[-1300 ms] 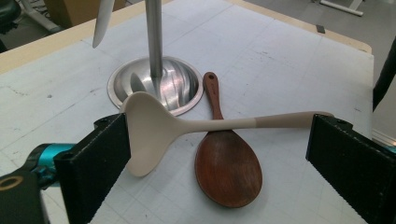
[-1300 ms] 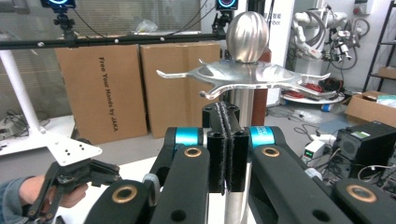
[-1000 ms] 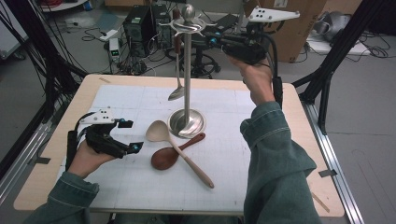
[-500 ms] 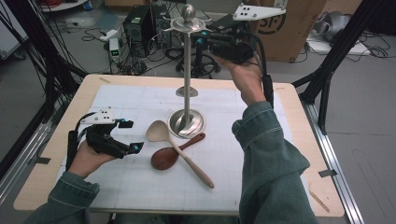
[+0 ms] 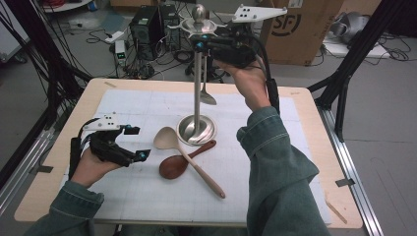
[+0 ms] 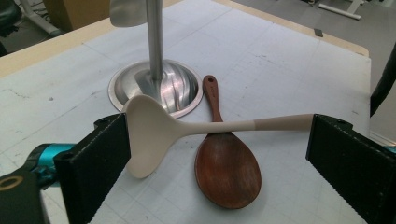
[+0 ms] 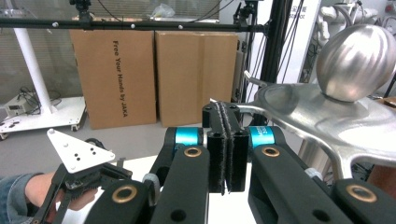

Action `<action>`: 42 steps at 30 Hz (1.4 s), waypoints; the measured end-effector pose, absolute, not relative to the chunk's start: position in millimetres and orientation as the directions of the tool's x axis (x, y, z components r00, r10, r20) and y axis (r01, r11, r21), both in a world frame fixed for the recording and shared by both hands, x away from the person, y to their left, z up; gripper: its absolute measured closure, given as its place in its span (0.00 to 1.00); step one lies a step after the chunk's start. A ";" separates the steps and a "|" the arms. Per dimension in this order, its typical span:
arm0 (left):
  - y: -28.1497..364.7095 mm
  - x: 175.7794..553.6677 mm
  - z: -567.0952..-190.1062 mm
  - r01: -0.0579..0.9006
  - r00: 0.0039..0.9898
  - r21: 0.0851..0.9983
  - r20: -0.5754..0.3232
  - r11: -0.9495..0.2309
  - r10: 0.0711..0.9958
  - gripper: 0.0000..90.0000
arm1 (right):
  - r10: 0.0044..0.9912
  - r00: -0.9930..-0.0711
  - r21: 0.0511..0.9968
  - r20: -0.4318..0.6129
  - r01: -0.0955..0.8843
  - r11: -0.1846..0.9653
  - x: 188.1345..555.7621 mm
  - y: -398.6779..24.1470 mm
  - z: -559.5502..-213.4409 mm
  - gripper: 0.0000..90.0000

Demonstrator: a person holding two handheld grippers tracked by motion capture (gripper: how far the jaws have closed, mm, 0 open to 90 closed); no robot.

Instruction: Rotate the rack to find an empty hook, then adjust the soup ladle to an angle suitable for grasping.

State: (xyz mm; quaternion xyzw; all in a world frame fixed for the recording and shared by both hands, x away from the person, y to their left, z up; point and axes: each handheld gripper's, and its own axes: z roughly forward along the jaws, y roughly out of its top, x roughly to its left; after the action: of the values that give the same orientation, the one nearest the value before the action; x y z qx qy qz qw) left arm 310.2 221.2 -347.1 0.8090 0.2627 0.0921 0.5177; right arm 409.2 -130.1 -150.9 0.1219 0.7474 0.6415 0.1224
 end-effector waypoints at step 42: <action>223.3 310.8 -348.9 0.329 0.840 0.883 -0.112 -0.334 0.531 0.07 | 0.382 -0.916 0.955 0.122 0.213 0.207 364.6 -173.8 -251.6 0.47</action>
State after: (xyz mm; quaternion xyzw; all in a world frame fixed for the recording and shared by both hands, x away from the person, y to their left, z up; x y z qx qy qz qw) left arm 310.8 223.3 -348.9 0.8108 0.2654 0.0985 0.5123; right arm 364.6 -173.8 -251.6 0.1924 0.7737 0.5995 0.0705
